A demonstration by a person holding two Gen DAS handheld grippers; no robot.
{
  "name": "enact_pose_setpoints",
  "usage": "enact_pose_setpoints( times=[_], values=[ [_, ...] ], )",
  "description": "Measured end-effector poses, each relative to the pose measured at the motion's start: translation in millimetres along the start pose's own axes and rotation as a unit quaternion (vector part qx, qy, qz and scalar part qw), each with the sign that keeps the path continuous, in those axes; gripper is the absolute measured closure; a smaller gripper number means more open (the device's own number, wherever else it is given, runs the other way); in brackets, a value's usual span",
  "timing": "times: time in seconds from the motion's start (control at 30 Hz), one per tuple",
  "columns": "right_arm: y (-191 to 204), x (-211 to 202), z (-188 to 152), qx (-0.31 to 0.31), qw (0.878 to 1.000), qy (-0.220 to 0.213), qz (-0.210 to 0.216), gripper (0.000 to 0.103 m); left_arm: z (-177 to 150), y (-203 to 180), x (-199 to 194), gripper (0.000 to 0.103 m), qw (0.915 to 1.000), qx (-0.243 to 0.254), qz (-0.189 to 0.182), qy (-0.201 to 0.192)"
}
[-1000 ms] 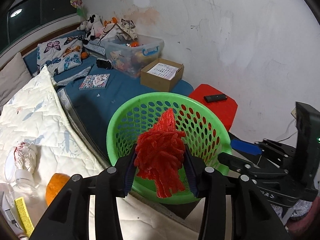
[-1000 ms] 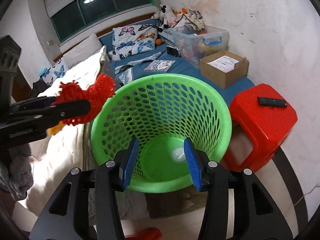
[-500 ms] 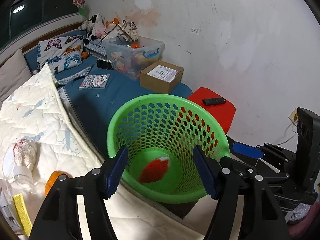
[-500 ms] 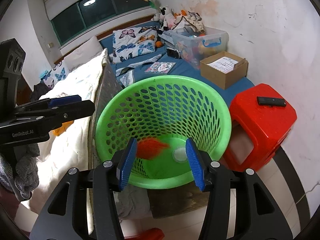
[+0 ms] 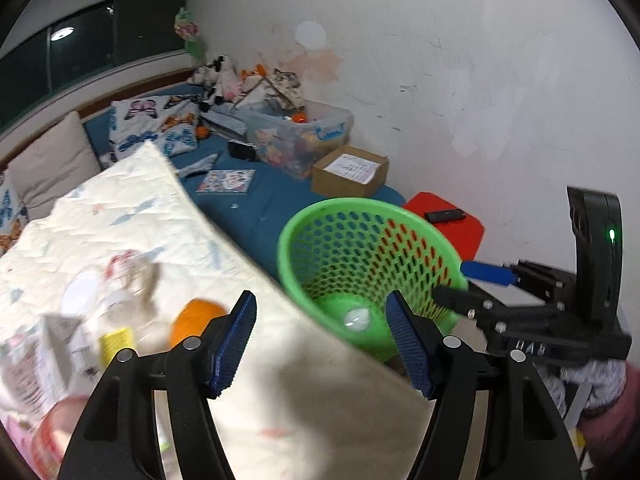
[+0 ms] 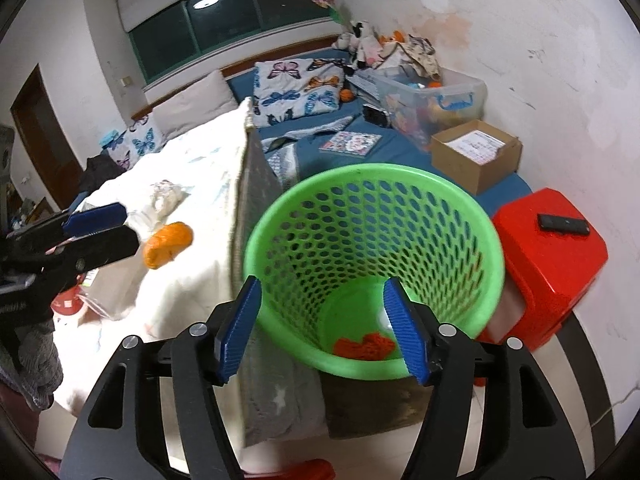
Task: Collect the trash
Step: 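Grasp the red cup with the left gripper while the right gripper approaches the orange peel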
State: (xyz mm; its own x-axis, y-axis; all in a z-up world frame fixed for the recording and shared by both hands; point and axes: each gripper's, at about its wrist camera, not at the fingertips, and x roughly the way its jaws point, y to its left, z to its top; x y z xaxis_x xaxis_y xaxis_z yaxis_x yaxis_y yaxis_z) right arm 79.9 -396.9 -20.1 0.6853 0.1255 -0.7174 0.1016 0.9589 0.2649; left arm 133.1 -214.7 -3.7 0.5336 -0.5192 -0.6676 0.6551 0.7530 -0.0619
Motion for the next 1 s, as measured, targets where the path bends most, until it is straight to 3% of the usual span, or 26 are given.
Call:
enact_pose_setpoints(
  times=[0.2,0.5,0.7,1.0],
  values=[
    [29,6,3,-0.021,1.000,0.004,0.017,0.037,-19,27,-40,0.036,0.9991,0.002,0.041,-0.015],
    [67,13,8,-0.048,0.998,0.009,0.040,0.032,-46,70,-85,0.024,0.9952,0.004,0.095,-0.024],
    [88,26,12,-0.060,0.996,0.021,0.057,0.031,-66,94,-94,0.022,0.9920,0.008,0.126,-0.006],
    [117,43,17,-0.082,0.993,0.034,0.073,0.031,-85,109,-79,0.020,0.9872,0.064,0.144,0.029]
  ],
)
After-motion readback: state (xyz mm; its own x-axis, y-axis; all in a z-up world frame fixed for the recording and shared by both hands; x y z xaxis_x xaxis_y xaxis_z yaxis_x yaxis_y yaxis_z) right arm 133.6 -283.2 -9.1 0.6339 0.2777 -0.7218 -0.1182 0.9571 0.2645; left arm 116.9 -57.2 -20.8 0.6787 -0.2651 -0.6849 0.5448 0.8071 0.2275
